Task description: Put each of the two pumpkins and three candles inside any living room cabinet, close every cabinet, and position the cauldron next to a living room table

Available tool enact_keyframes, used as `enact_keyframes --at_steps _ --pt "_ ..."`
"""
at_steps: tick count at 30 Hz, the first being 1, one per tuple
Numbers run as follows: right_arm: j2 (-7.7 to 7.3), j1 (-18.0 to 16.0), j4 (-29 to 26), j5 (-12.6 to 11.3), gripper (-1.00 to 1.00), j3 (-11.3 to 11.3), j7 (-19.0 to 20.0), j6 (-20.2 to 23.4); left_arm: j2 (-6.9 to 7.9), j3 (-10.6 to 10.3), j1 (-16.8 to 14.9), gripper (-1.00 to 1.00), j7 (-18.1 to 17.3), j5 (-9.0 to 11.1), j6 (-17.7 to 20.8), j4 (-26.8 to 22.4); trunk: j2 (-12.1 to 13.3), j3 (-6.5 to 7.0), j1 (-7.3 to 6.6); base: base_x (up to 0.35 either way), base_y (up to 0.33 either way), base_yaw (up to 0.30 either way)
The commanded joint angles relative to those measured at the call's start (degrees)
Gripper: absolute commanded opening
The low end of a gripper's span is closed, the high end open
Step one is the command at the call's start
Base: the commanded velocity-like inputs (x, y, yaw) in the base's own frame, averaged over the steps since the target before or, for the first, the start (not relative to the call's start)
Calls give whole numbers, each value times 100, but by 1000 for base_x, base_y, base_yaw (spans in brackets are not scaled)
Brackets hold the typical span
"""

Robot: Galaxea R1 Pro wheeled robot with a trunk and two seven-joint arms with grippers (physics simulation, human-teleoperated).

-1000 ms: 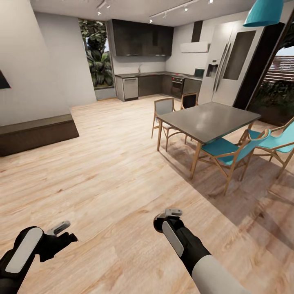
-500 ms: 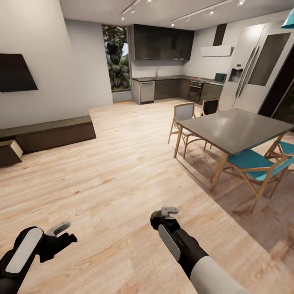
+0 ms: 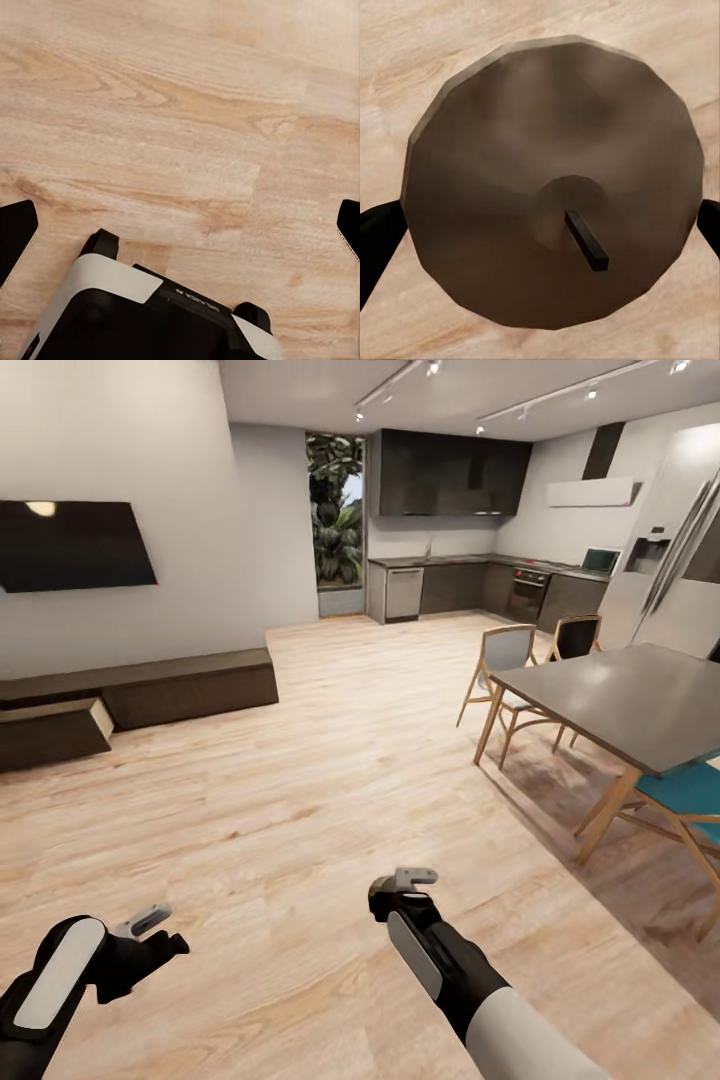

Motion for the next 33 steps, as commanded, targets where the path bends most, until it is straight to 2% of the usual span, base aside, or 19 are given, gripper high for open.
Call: enact_keyframes --at_steps 1,33 --pt "0 0 -1 5 -100 0 4 -1 0 0 0 100 0 -1 0 0 0 7 0 264 235 214" --pt "0 0 8 2 -100 9 10 1 7 1 0 100 0 -1 0 2 0 224 0 283 204 217"
